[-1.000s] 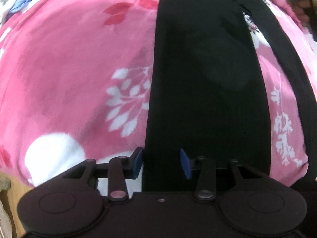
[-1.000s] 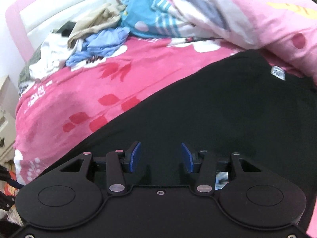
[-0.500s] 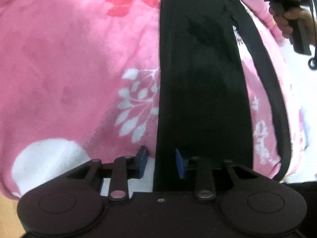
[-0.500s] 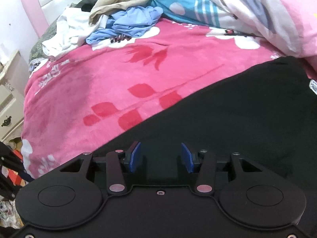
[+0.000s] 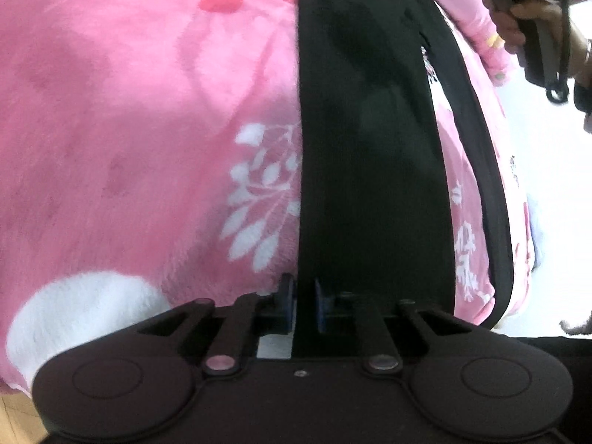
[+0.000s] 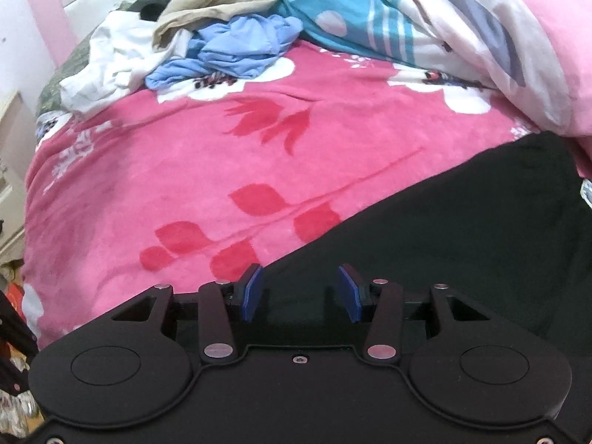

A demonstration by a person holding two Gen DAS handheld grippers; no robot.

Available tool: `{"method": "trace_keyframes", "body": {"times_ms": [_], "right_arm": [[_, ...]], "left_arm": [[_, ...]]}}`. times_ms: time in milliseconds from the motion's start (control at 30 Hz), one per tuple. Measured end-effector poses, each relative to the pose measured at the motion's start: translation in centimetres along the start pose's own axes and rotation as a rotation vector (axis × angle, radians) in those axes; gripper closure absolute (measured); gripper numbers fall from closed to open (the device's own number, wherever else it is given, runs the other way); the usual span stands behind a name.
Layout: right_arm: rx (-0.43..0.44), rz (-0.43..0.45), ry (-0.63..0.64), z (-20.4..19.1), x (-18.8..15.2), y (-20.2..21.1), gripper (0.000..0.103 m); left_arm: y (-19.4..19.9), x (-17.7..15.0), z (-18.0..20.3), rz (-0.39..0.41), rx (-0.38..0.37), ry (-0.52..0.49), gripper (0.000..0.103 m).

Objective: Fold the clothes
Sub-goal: 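Grasp the leg ends with the left tool while the right tool moves to the waistband, then grasp the labelled waistband with the right tool while the left tool holds the leg ends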

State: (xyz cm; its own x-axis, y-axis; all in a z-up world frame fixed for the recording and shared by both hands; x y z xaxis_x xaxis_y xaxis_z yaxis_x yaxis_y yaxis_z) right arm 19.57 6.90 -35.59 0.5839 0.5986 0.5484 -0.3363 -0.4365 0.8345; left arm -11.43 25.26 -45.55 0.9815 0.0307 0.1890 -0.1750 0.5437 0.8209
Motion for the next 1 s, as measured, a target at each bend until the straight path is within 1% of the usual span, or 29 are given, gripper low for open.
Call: {"method": "trace_keyframes", "body": {"times_ms": [100, 200, 267, 367, 400, 467, 500, 533, 600, 633, 700, 733, 767, 867, 1000], "right_arm": [[-0.011, 0.005, -0.025, 0.6, 0.3, -0.1, 0.059], [-0.042, 0.009, -0.005, 1.4, 0.8, -0.4, 0.057], [-0.074, 0.007, 0.019, 2.2, 1.4, -0.8, 0.057], [-0.127, 0.048, 0.022, 3.9, 3.3, -1.1, 0.055], [-0.147, 0.061, 0.020, 4.4, 3.8, -1.2, 0.053], [-0.239, 0.123, -0.012, 7.0, 6.8, -2.0, 0.051], [-0.264, 0.138, -0.024, 7.8, 7.5, -2.4, 0.048], [-0.291, 0.153, -0.038, 8.6, 8.3, -2.8, 0.047], [-0.370, 0.189, -0.087, 11.5, 10.5, -4.2, 0.046], [-0.390, 0.195, -0.099, 12.1, 11.0, -4.5, 0.045], [-0.461, 0.213, -0.163, 15.0, 12.3, -5.7, 0.045], [-0.498, 0.222, -0.200, 16.5, 13.0, -6.3, 0.045], [-0.543, 0.230, -0.267, 18.4, 13.6, -7.1, 0.045], [-0.609, 0.235, -0.398, 21.8, 14.3, -8.8, 0.045], [-0.663, 0.213, -0.509, 24.1, 14.3, -10.8, 0.045]], "left_arm": [[-0.3, 0.0, 0.1, -0.028, -0.035, 0.004, 0.089], [-0.1, 0.4, 0.0, -0.049, -0.038, -0.020, 0.090], [0.0, 0.8, 0.0, -0.051, -0.026, -0.029, 0.090], [0.1, 0.9, 0.2, -0.059, 0.000, -0.048, 0.090], [-0.1, 0.9, 0.4, -0.063, 0.014, -0.053, 0.090], [-0.4, 0.8, 0.7, -0.067, 0.032, -0.056, 0.090], [-0.6, 0.8, 0.8, -0.071, 0.041, -0.052, 0.090], [-0.6, 0.8, 0.9, -0.074, 0.045, -0.046, 0.090], [-0.6, 0.7, 0.8, -0.079, 0.047, -0.023, 0.090], [-0.7, 0.7, 0.8, -0.082, 0.047, -0.008, 0.090], [-0.8, 0.8, 0.6, -0.089, 0.047, 0.006, 0.090], [-1.0, 1.0, 0.6, -0.095, 0.050, 0.012, 0.090], [-1.1, 1.1, 0.6, -0.101, 0.054, 0.014, 0.090], [-1.2, 1.2, 0.9, -0.113, 0.062, 0.006, 0.090], [-1.3, 1.5, 1.0, -0.130, 0.071, -0.011, 0.090]]}}
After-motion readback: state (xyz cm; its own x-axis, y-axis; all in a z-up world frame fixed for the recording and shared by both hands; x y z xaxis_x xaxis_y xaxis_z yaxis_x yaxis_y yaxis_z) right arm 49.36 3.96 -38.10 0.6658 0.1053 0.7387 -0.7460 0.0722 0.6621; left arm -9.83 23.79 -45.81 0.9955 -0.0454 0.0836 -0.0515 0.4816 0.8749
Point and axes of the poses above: each gripper's, at about its wrist camera, not at the fingertips, and y roughly against the way its jaws point, z to its right, x to its top, the point moved 7 cm from there along -y, roughly the way its jaws point, and after that the axes turned 1 degree about z, right-handed, at the moved point
